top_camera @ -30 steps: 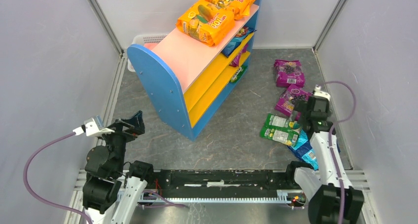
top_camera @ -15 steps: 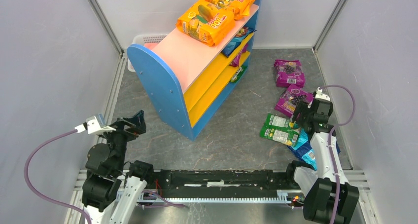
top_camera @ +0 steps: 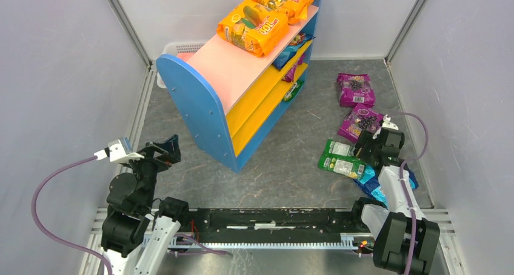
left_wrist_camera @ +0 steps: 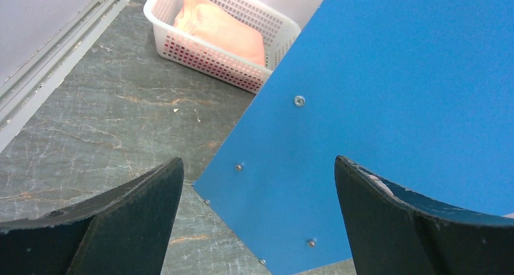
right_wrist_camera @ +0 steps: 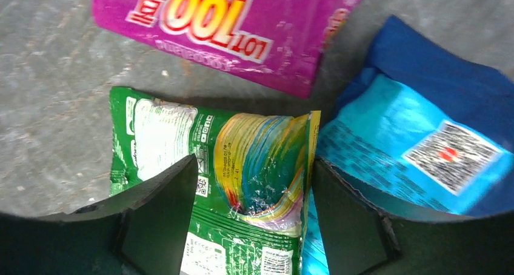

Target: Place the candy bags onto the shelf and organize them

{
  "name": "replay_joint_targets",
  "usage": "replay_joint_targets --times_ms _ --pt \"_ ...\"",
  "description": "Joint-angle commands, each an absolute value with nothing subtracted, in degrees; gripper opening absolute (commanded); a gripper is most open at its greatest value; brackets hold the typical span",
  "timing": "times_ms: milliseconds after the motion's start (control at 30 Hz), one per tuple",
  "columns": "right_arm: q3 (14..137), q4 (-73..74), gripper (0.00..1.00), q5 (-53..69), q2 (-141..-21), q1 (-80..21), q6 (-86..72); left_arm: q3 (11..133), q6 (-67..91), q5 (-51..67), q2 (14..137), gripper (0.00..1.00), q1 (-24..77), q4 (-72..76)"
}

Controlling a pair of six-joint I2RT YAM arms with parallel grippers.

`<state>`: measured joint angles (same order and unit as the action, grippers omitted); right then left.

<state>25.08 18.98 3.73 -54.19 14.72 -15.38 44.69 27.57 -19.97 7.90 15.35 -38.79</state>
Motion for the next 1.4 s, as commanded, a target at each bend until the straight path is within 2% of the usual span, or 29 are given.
replay_joint_targets --times_ms 0,267,467,567,767,933,1133,1367 --pt "21.6 11.4 0.73 16.9 -55.0 13.7 -19.4 44.7 25.8 -21.0 8.7 1.00 15.0 -36.3" --pt "21.1 1.9 0.73 27.0 -61.0 3.6 -22.3 44.8 25.8 -20.7 9.1 1.00 14.6 -36.4" --pt "22.2 5.3 0.75 26.2 -63.7 5.6 -19.1 44.7 25.8 -20.7 9.0 1.00 14.1 -36.4" --pt "19.6 3.2 0.75 33.4 -65.0 9.9 -19.8 44.6 25.8 -20.7 9.0 1.00 14.1 -36.4" --pt "16.3 -1.8 0.75 41.5 -69.5 10.2 -20.7 44.6 25.8 -20.6 9.2 1.00 14.1 -36.5" --pt "13.0 -9.2 0.72 46.4 -74.0 9.7 -24.1 44.7 25.8 -20.6 9.3 1.00 14.1 -36.4" --pt "12.3 -12.5 0.58 46.5 -77.6 5.3 -26.0 44.6 25.8 -20.5 9.6 1.00 14.0 -36.5" --pt "11.4 -13.3 0.57 45.1 -81.3 0.3 -25.5 44.7 25.9 -20.5 9.8 1.00 13.7 -36.4"
